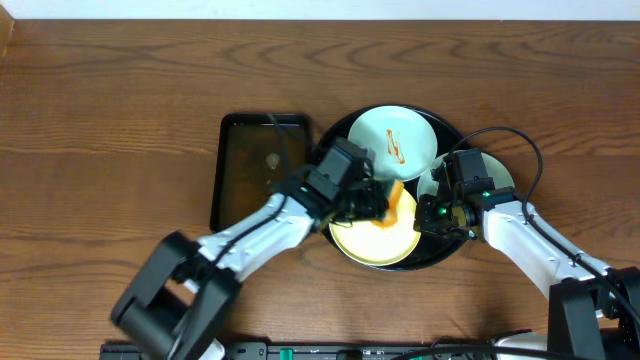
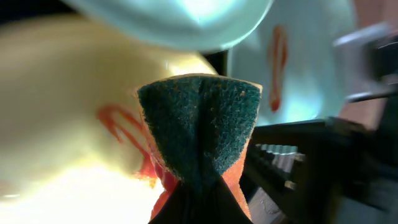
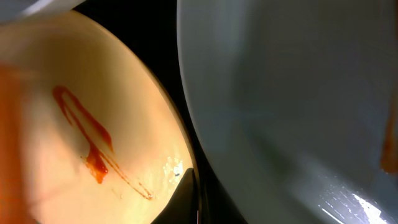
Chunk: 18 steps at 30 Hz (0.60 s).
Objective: Clean dirty plates on tray and stack at the side
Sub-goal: 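Scrub the yellow plate with the sponge held in the left gripper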
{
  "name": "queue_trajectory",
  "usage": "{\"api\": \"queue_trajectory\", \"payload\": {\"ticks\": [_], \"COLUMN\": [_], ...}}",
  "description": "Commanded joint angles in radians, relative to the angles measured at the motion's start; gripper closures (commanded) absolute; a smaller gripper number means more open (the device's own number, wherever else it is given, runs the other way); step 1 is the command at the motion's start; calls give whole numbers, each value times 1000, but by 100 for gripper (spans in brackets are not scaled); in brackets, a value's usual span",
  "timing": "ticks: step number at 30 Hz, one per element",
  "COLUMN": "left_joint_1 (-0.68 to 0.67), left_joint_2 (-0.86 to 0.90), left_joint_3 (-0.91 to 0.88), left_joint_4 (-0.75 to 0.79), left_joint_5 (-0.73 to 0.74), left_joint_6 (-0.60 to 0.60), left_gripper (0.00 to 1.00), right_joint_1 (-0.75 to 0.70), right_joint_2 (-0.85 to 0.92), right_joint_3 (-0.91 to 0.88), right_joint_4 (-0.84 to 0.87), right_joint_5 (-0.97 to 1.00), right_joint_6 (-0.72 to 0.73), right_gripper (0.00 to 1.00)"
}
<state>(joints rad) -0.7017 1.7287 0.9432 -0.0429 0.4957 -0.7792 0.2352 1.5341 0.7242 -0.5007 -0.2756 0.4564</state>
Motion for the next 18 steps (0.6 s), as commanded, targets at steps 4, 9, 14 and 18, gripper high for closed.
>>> {"api": "queue_trajectory", "payload": {"ticks": [4,9,14,18], "left_joint_1": [-65,-90,-54,13], "left_joint_2": [89,135,151,151], "left_joint_3": [16,16,16,16], "left_joint_4": [60,77,47,47], "left_joint_5": [13,6,-186,-192], "left_joint_6": [-87,-86,-26,-26], "left_gripper": [92,92,92,93], "right_joint_1": [2,2,2,2], "right_joint_2": [4,4,4,4], "right_joint_3": [-1,-1,-1,-1], "right_joint_4": [-9,-11,-16,-23], "right_joint_5": [32,32,32,32], "right_joint_6": [18,18,17,9], "right_gripper": [99,99,99,99]}}
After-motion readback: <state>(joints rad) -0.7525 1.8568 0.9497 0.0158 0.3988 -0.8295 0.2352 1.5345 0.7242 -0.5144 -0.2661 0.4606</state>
